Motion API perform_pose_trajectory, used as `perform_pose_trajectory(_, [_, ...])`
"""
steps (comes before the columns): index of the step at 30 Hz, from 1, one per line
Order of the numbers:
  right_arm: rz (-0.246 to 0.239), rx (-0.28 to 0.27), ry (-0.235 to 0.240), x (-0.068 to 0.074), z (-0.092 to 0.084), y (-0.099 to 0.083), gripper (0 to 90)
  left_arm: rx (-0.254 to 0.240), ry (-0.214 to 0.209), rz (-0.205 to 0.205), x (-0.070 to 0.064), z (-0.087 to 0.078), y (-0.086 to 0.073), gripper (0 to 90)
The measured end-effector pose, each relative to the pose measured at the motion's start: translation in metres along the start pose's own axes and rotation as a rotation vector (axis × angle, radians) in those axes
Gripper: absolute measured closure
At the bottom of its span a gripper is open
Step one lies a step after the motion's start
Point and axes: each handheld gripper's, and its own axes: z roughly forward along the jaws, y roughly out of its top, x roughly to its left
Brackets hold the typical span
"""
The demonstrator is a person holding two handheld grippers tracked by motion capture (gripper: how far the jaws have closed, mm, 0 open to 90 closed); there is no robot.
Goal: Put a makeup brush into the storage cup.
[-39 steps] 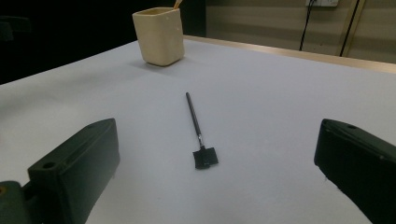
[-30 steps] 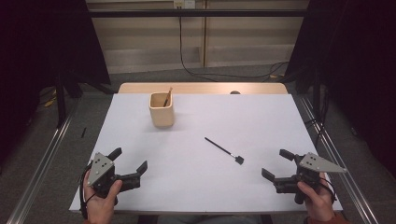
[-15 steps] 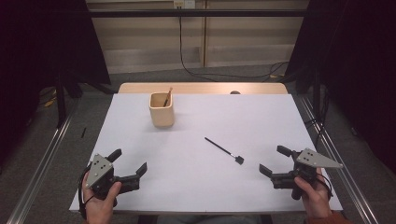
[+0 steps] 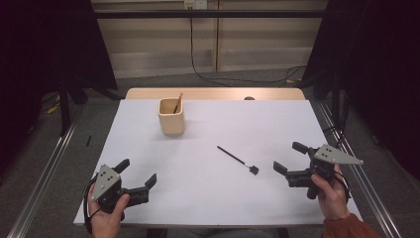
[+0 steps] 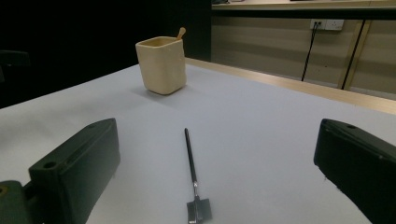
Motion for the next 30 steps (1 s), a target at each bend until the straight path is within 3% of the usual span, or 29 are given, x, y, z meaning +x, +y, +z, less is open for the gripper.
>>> perform_pose_trajectory(10, [-0.023,-0.010,0.022,-0.002,0.017,0.013,0.2,0.003,-0.001,0.002,0.000,0.001,0.000,1.3])
perform_pose_trajectory(22, [-0.041,0.007,0.063,-0.003,0.052,0.033,0.2,0.005,-0.006,0.007,0.000,0.000,0.000,1.4])
perform_pose_trajectory(30, [-0.064,0.012,0.096,0.003,0.070,0.047,0.0,0.010,-0.018,0.009,-0.001,0.002,0.000,1.4])
